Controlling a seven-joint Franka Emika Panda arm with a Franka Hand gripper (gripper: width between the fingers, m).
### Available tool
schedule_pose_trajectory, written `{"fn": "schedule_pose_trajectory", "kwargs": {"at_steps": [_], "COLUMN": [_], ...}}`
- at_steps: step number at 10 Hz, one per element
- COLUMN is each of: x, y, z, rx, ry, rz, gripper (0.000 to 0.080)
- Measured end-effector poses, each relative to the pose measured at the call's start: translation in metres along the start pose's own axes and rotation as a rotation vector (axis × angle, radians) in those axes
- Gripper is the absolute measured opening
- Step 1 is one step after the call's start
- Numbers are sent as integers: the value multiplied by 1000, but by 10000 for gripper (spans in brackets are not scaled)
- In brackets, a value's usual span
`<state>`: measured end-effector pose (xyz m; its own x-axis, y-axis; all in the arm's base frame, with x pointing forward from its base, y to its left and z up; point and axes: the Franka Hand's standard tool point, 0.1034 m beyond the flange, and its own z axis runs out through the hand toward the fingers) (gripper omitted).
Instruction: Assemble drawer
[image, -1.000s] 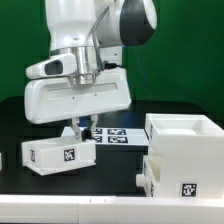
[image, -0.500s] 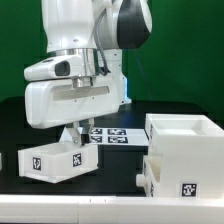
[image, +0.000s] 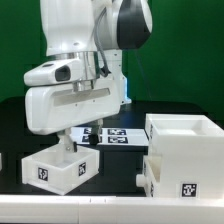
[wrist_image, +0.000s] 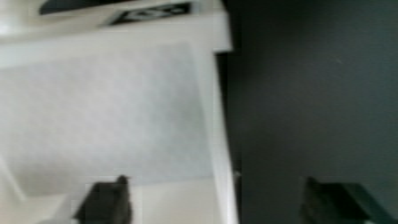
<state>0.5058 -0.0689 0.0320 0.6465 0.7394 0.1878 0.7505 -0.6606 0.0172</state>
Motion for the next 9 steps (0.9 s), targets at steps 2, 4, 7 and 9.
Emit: {"fn": "schedule_pose_trajectory", "kwargs": {"at_steps": [2,4,7,9], "x": [-11,-24,-27,-27], "y": [-2,-2,-4,-4], "z": [14,21,22,22], "rx": [11,23,25,25], "ry": [-2,-7,-9,-9], "rz": [4,30,36,36], "gripper": [615,643,649,615]}}
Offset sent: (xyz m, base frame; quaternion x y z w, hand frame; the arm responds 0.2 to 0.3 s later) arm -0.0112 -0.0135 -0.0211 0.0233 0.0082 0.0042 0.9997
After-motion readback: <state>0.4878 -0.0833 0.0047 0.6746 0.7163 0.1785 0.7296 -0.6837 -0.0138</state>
